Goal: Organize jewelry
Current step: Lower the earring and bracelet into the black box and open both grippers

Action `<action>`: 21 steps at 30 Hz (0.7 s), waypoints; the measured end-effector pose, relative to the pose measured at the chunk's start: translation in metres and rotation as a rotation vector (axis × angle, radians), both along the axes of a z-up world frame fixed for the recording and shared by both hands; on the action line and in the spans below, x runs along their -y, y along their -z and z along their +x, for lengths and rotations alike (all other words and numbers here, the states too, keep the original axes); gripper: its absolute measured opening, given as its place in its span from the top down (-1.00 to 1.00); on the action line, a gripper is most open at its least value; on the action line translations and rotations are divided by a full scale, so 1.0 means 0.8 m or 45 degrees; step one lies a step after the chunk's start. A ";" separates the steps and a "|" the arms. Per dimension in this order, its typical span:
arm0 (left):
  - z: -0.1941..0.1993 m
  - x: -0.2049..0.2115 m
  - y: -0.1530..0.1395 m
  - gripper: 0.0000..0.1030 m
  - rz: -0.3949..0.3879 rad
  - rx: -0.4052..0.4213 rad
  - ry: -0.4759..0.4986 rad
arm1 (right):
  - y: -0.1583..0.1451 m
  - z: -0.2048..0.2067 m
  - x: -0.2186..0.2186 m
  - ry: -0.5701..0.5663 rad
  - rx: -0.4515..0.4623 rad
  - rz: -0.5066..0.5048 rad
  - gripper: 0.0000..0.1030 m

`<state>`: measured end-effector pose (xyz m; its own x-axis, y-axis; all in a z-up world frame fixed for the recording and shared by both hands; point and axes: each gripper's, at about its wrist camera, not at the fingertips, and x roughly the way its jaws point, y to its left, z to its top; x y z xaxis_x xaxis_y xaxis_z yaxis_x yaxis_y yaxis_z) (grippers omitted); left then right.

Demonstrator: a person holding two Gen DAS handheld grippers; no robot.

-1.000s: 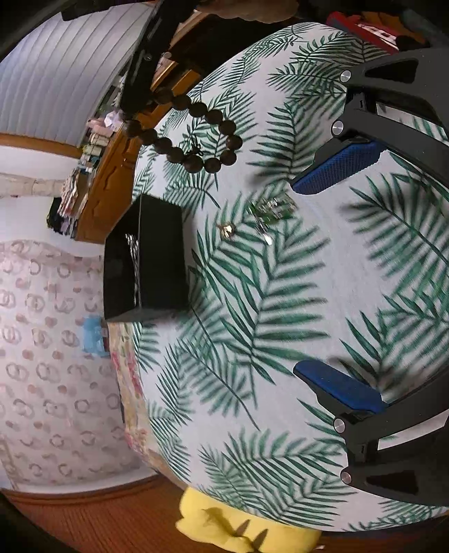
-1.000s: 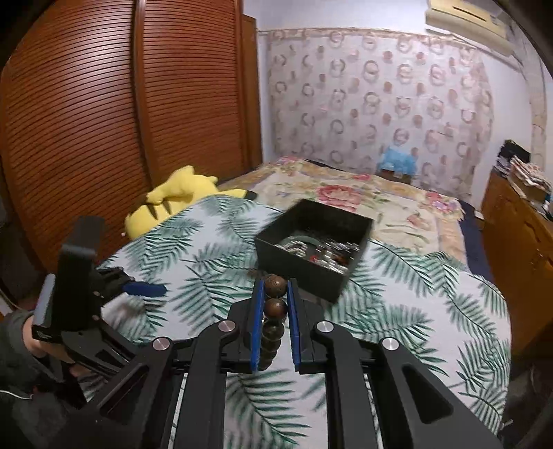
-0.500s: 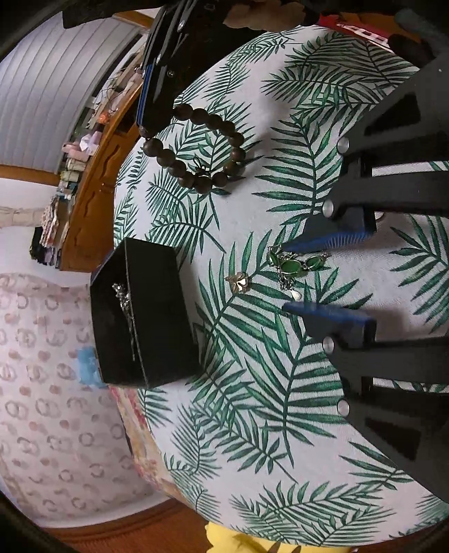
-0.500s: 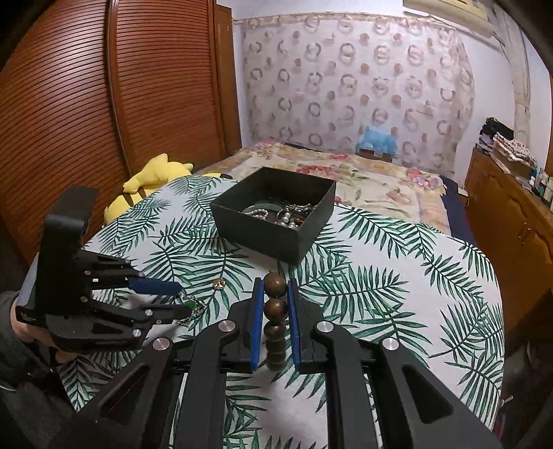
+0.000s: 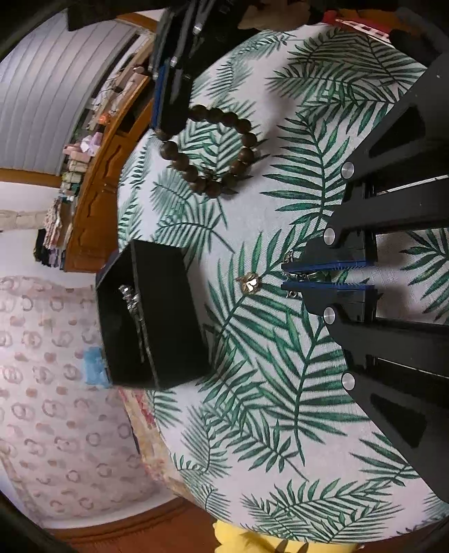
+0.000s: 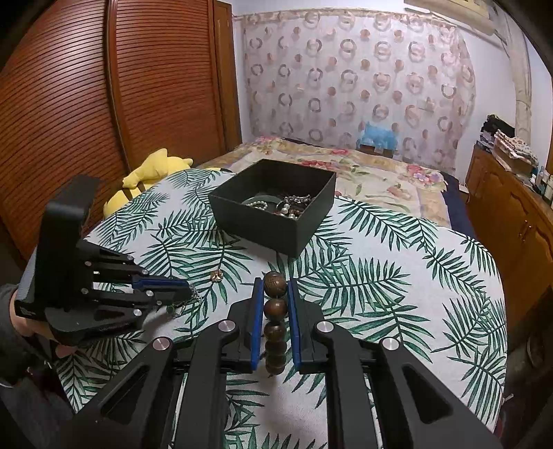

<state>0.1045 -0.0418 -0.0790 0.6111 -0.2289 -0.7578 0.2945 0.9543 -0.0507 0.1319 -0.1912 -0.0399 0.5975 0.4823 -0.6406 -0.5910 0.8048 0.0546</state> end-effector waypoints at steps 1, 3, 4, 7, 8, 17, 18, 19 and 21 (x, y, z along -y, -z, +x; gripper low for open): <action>-0.002 -0.004 -0.004 0.91 -0.007 0.010 -0.005 | -0.002 0.000 0.000 -0.001 0.004 0.003 0.71; -0.004 -0.010 -0.014 0.91 -0.023 0.032 -0.014 | -0.007 0.001 -0.001 -0.002 0.013 0.010 0.71; -0.005 -0.013 -0.020 0.91 -0.030 0.046 -0.017 | -0.009 0.002 -0.001 -0.003 0.019 0.013 0.71; -0.010 -0.018 -0.036 0.91 -0.054 0.082 -0.021 | -0.019 0.003 -0.002 -0.004 0.036 0.020 0.71; -0.011 -0.020 -0.042 0.91 -0.059 0.094 -0.023 | -0.022 0.005 -0.003 -0.005 0.042 0.022 0.71; -0.007 -0.033 -0.077 0.91 -0.082 0.167 -0.030 | -0.049 0.018 -0.008 -0.025 0.087 0.048 0.71; -0.005 -0.035 -0.078 0.91 -0.081 0.174 -0.033 | -0.052 0.021 -0.009 -0.030 0.093 0.050 0.71; -0.003 -0.036 -0.080 0.91 -0.082 0.180 -0.037 | -0.054 0.023 -0.010 -0.035 0.099 0.053 0.71; 0.004 -0.038 -0.084 0.91 -0.090 0.187 -0.042 | -0.058 0.028 -0.010 -0.042 0.106 0.062 0.71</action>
<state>0.1078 -0.0116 -0.0116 0.7220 -0.2565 -0.6426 0.2721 0.9592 -0.0771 0.1546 -0.1831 0.0066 0.6310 0.5322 -0.5645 -0.6215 0.7822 0.0427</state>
